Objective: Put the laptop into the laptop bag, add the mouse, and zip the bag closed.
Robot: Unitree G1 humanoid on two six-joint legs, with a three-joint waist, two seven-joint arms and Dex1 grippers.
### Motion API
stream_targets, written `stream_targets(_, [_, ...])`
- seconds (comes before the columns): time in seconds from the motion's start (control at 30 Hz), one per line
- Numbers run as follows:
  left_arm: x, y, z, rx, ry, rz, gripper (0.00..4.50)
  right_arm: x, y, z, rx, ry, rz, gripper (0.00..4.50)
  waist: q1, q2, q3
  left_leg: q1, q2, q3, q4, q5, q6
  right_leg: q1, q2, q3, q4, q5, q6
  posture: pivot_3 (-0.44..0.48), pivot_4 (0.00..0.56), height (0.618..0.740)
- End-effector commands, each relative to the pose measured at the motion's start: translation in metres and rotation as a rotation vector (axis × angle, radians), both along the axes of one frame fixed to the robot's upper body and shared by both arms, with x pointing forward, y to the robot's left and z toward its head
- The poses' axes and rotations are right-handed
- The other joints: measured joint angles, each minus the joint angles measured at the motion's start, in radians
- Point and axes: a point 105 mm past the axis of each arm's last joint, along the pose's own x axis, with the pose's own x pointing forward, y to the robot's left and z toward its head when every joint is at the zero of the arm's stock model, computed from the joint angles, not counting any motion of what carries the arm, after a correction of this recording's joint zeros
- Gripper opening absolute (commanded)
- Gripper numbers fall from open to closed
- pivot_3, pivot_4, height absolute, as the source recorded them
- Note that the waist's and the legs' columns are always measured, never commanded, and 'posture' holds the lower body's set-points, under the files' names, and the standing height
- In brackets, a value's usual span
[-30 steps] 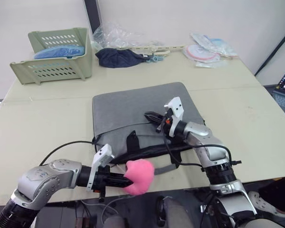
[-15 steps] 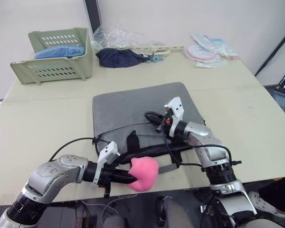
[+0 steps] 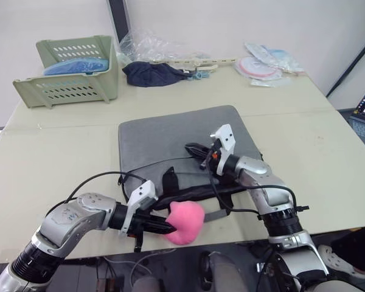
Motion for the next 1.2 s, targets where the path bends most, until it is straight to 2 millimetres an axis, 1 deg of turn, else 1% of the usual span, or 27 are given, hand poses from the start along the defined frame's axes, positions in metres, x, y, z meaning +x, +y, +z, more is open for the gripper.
stream_targets(0.03, [-0.008,-0.015,0.007,-0.047,-0.017,-0.079,0.05,-0.008,-0.003,-0.067,-0.119,0.223,-0.031,0.0,0.0,0.0,0.0,0.0,0.0,0.0,0.0,0.0,0.0,0.0,0.0,0.0,0.0,0.0,0.0,0.0,0.15,0.74])
stream_targets(0.43, [0.013,-0.035,0.015,-0.174,-0.009,-0.067,0.05,-0.008,-0.004,-0.067,-0.12,0.224,-0.036,0.0,0.002,-0.001,0.0,0.0,0.0,0.0,0.0,0.0,0.001,0.001,0.0,0.0,0.0,0.0,0.001,0.0,0.15,0.74])
stream_targets(0.6, [0.012,-0.045,0.021,-0.199,-0.016,-0.091,0.05,-0.008,-0.003,-0.067,-0.12,0.223,-0.035,0.0,0.001,-0.001,0.0,0.0,0.0,0.0,0.001,0.0,0.001,0.001,0.0,0.0,0.0,0.001,0.001,0.0,0.15,0.74])
stream_targets(0.9, [0.011,-0.057,0.031,-0.212,-0.026,-0.143,0.05,-0.008,-0.002,-0.065,-0.119,0.218,-0.032,0.0,0.001,-0.001,0.0,0.0,0.0,0.0,0.001,0.001,0.001,0.002,0.0,0.0,0.0,0.001,0.002,0.0,0.15,0.74])
stream_targets(1.2, [0.01,-0.068,0.04,-0.246,0.001,-0.198,0.05,-0.008,-0.002,-0.064,-0.119,0.214,-0.034,0.0,0.002,-0.002,0.0,0.0,-0.001,-0.001,0.001,0.001,0.001,0.003,0.001,0.0,0.0,0.001,0.002,0.0,0.15,0.74])
